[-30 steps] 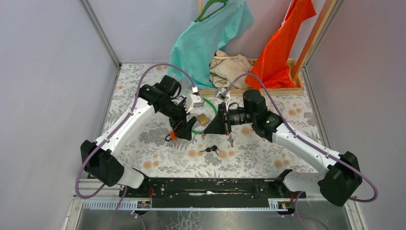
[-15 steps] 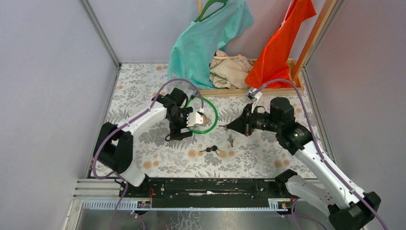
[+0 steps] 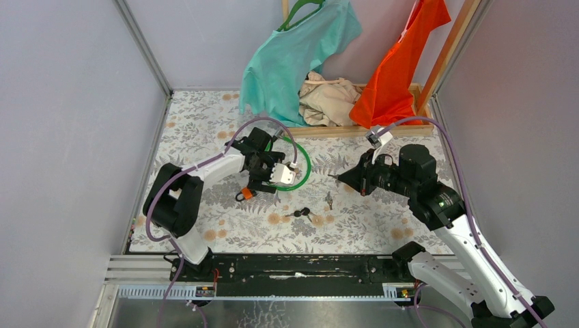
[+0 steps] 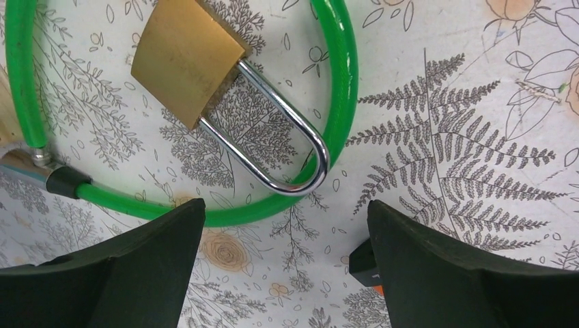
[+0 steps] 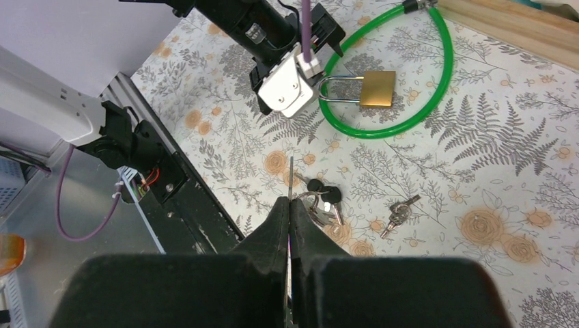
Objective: Unlock with the key
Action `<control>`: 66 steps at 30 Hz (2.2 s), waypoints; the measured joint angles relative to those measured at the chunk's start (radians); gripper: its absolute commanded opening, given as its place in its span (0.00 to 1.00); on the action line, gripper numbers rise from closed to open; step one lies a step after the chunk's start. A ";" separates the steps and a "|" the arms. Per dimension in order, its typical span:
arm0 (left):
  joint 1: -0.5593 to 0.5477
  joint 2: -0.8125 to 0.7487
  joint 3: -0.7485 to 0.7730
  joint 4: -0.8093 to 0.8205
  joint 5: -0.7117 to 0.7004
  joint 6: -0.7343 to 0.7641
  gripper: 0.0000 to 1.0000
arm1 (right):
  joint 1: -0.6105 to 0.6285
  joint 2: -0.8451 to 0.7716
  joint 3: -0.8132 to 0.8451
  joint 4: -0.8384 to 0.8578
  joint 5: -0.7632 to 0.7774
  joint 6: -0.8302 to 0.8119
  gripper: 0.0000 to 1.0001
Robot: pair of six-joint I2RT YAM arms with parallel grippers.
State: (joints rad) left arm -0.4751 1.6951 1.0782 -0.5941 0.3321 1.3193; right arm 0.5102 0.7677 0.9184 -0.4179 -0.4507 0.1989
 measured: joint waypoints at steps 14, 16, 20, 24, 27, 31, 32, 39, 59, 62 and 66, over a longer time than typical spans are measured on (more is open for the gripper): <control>-0.008 0.071 0.019 -0.041 0.001 0.130 0.53 | 0.000 0.013 0.012 -0.018 0.024 -0.004 0.00; -0.012 0.069 0.019 -0.041 0.000 0.134 0.53 | 0.000 0.015 0.012 -0.018 0.024 -0.004 0.00; -0.029 0.066 0.012 -0.032 -0.011 0.136 0.51 | 0.000 0.016 0.012 -0.018 0.024 -0.004 0.00; -0.048 0.059 0.002 -0.019 -0.026 0.134 0.52 | 0.000 0.016 0.012 -0.018 0.024 -0.003 0.00; -0.060 0.036 -0.025 -0.001 -0.029 0.131 0.54 | 0.000 0.016 0.012 -0.018 0.023 -0.003 0.00; -0.071 -0.024 -0.076 0.003 -0.032 0.131 0.61 | 0.000 0.017 0.012 -0.018 0.022 0.000 0.00; -0.074 -0.044 -0.087 0.003 -0.034 0.131 0.61 | 0.000 0.018 0.012 -0.018 0.022 0.000 0.00; -0.100 -0.084 -0.091 0.006 -0.037 0.119 0.61 | 0.000 0.019 0.012 -0.018 0.021 0.000 0.00; -0.204 0.004 -0.068 0.002 -0.074 0.058 0.08 | 0.000 0.021 0.012 -0.011 0.023 0.007 0.00; -0.208 0.011 -0.071 0.001 -0.092 0.043 0.00 | 0.000 0.021 0.012 -0.009 0.023 0.008 0.00; -0.211 0.029 -0.060 -0.011 -0.119 0.005 0.00 | 0.000 0.021 0.012 -0.007 0.023 0.007 0.00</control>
State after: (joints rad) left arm -0.6865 1.7241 1.0180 -0.6056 0.2127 1.3239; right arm 0.5102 0.7891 0.9302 -0.4248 -0.4282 0.2062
